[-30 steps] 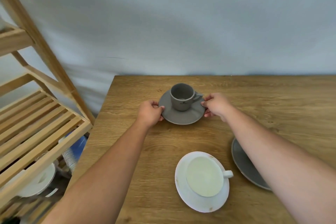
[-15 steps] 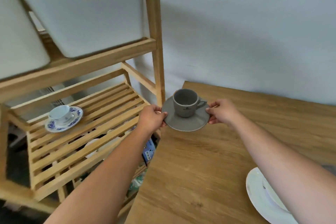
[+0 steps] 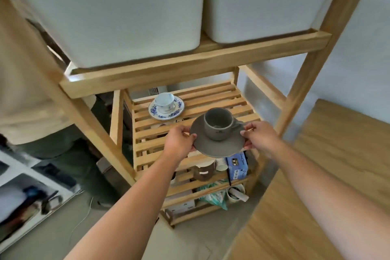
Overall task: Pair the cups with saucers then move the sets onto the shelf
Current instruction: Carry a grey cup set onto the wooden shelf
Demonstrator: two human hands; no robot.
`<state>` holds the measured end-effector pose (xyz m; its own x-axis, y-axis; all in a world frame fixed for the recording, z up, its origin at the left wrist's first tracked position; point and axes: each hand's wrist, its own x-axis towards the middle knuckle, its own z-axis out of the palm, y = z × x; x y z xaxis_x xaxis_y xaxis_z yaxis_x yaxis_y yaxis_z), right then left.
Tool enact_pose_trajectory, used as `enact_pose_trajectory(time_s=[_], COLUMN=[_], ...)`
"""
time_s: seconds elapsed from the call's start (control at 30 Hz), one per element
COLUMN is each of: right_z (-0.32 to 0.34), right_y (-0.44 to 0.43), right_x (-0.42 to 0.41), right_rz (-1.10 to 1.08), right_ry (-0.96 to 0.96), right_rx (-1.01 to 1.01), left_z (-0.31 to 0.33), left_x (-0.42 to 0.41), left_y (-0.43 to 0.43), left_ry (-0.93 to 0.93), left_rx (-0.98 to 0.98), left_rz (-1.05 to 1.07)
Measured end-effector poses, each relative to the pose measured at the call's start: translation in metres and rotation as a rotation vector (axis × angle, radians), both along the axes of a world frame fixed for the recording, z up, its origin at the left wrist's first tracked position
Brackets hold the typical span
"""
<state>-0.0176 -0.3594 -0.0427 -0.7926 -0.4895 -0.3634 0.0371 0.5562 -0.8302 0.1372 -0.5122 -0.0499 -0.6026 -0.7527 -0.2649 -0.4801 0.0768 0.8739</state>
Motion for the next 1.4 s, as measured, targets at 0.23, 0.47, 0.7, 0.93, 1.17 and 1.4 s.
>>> enact_pose_trajectory(time_s=[0.23, 0.47, 0.7, 0.93, 1.17, 1.4], right_z=[-0.036, -0.062, -0.071, -0.071, -0.070, -0.057], right_y=[-0.074, -0.117, -0.131, -0.139, -0.137, -0.127], right_x=[0.018, 0.028, 0.036, 0.035, 0.037, 0.041], right_rz=[0.136, 0.223, 0.262, 0.265, 0.271, 0.227], right_ry=[-0.036, -0.008, 0.047, 0.019, 0.054, -0.024], right_rx=[0.033, 0.084, 0.087, 0.101, 0.108, 0.070], left_z=[-0.030, -0.057, -0.069, -0.069, -0.066, -0.052], left_x=[0.029, 0.041, 0.047, 0.047, 0.047, 0.055], left_y=[-0.043, -0.062, -0.069, -0.074, -0.072, -0.053], left_ry=[-0.144, -0.197, -0.247, -0.236, -0.231, -0.227], left_rx=[-0.063, -0.088, -0.089, -0.084, -0.093, -0.120], left_rz=[0.220, 0.346, 0.433, 0.449, 0.432, 0.332])
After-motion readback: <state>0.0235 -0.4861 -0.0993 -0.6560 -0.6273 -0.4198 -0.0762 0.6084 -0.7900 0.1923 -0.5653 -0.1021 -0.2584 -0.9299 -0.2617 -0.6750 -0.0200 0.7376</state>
